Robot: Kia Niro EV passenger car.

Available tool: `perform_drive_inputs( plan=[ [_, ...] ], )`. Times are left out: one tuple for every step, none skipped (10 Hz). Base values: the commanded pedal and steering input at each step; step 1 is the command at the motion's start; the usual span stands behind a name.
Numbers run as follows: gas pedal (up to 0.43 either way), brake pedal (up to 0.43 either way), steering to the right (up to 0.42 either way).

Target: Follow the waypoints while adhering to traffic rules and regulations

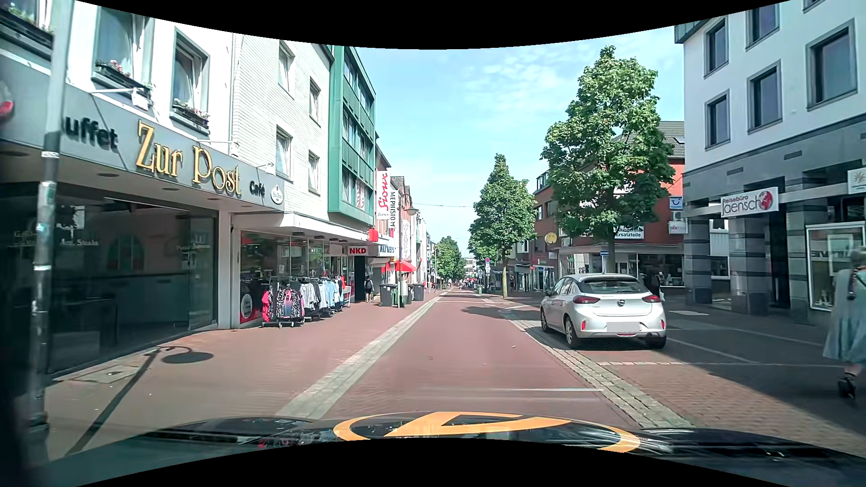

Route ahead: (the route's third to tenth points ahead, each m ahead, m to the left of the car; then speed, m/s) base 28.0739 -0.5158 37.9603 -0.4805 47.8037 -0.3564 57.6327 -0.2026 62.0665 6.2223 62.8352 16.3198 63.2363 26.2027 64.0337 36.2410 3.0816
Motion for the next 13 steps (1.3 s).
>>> perform_drive_inputs(
  plan=[
    [0.000, 0.000, -0.002],
    [0.000, 0.000, -0.002],
    [0.000, 0.000, -0.003],
    [0.000, 0.000, -0.002],
    [0.000, 0.000, -0.002],
    [0.000, 0.000, -0.002],
    [0.000, 0.000, -0.002],
    [0.000, 0.000, -0.002],
    [0.000, 0.000, -0.003],
    [0.000, 0.000, -0.004],
    [0.000, 0.000, -0.005],
    [0.000, 0.000, -0.007],
    [0.000, 0.000, -0.008]
  ],
)
